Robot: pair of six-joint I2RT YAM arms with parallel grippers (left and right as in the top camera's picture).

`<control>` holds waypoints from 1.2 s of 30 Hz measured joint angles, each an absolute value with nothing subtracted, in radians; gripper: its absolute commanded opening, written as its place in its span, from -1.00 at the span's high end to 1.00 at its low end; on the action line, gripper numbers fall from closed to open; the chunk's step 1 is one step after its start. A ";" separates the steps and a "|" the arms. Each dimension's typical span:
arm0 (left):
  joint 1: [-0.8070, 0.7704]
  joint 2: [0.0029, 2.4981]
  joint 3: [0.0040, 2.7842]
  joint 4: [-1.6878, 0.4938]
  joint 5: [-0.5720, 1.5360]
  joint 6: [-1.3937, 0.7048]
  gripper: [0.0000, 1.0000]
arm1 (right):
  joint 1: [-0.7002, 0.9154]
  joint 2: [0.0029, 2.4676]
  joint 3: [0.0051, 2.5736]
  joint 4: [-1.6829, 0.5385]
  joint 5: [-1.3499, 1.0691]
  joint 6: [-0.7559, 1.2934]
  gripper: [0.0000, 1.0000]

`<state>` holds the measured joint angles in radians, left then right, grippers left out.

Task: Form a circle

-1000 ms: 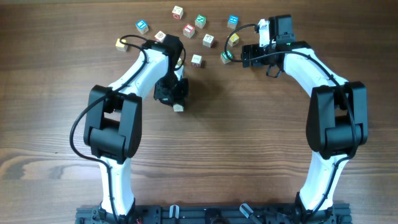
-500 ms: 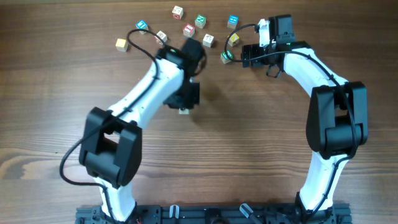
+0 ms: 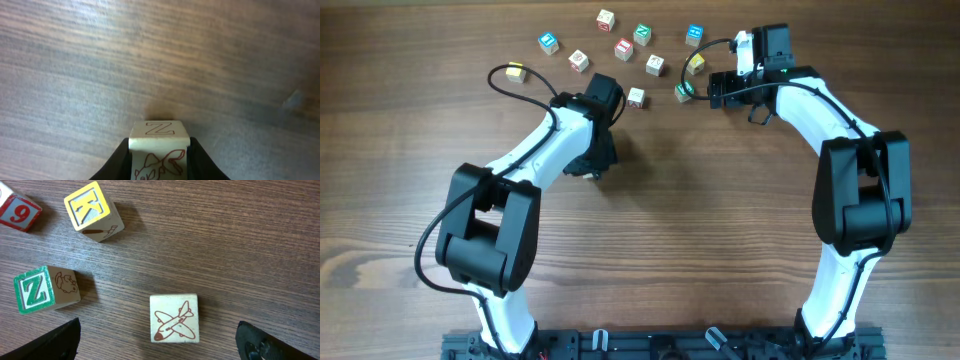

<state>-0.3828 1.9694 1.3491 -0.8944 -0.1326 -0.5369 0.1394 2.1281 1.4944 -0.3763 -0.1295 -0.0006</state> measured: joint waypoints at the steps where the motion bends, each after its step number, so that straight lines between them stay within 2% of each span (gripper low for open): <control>1: -0.382 1.969 1.349 -0.879 -0.132 -0.527 0.85 | 0.139 2.128 1.494 -0.376 -0.130 0.000 -1.00; 3: -0.390 1.969 1.349 -0.857 -0.130 -0.479 0.75 | 0.139 2.128 1.494 -0.376 -0.130 -0.001 -0.99; 19: -0.395 1.969 1.348 -0.809 -0.135 -0.393 0.71 | 0.139 2.128 1.494 -0.376 -0.130 -0.001 -1.00; 23: -0.395 1.969 1.348 -0.808 -0.135 -0.393 0.56 | 0.139 2.128 1.494 -0.376 -0.130 -0.001 -0.99; 25: -0.395 1.969 1.348 -0.812 -0.135 -0.391 0.26 | 0.139 2.128 1.494 -0.376 -0.130 -0.001 -0.99; 36: -0.395 1.969 1.348 -0.814 -0.138 -0.379 -0.07 | 0.139 2.128 1.494 -0.376 -0.130 -0.001 -0.99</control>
<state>-0.3946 1.9694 1.3476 -0.8139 -0.1383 -0.3790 0.1394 2.1281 1.4944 -0.3759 -0.1295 -0.0006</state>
